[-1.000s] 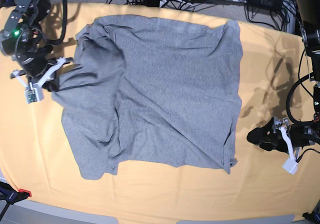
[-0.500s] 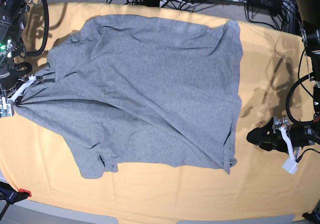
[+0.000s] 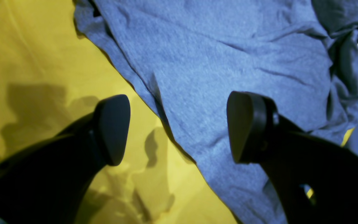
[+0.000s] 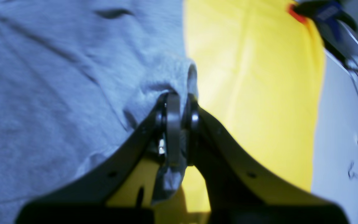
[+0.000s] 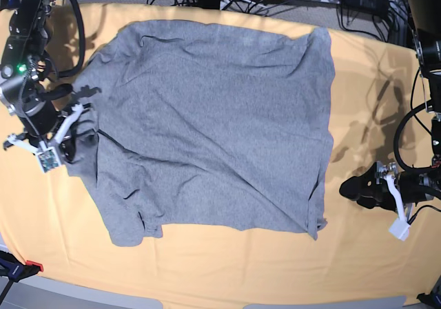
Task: Layout the t-shirt on the table in an organized manner, then fold the t-shirt properly
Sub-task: 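Grasp the shirt side edge with the right gripper and tug it outward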
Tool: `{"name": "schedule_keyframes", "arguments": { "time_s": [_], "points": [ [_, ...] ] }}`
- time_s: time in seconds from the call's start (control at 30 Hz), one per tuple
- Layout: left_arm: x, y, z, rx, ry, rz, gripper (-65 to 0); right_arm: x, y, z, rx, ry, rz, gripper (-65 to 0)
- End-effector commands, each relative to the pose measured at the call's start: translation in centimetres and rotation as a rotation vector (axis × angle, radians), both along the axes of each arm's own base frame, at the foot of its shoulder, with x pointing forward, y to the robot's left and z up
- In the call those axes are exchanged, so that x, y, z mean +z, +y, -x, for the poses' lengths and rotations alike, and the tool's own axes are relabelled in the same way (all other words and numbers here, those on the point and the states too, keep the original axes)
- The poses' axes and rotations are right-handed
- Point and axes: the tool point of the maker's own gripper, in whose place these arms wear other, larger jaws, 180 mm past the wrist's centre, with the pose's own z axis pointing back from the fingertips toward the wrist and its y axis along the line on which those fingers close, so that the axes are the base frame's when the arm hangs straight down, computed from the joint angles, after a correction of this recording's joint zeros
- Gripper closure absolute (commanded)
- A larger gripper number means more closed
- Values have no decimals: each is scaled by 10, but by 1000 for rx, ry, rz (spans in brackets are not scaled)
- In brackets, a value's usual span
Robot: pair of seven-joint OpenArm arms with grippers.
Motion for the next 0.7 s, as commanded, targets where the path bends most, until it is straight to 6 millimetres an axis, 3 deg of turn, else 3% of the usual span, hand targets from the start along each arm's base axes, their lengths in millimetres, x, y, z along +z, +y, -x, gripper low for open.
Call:
{"name": "schedule_keyframes", "arguments": {
  "time_s": [0.0,0.2,0.3,0.4,0.53,0.57,0.67],
  "points": [
    [25,4,-9,10,-69,17,-494,16,8,-8,44,-52,7,0],
    [25,5,-9,16,-61,18,-494,0,69,-7,283,2,-46,0],
    [25,4,-9,16,-60,19,-494,-18,81,-9,323,57,-36,0],
    [24,4,-9,16,-59,19,-494,-24,64,-23,224,72,-3,0],
    [25,4,-9,16,-60,19,-494,-13,33,-38,59,33,5,-342],
    [25,5,-9,17,-60,19,-494,-9,26,-41,22,17,0,-390],
    [24,5,-9,17,-59,18,-494,1,-10,-44,-150,-17,-3,-403]
  ]
}}
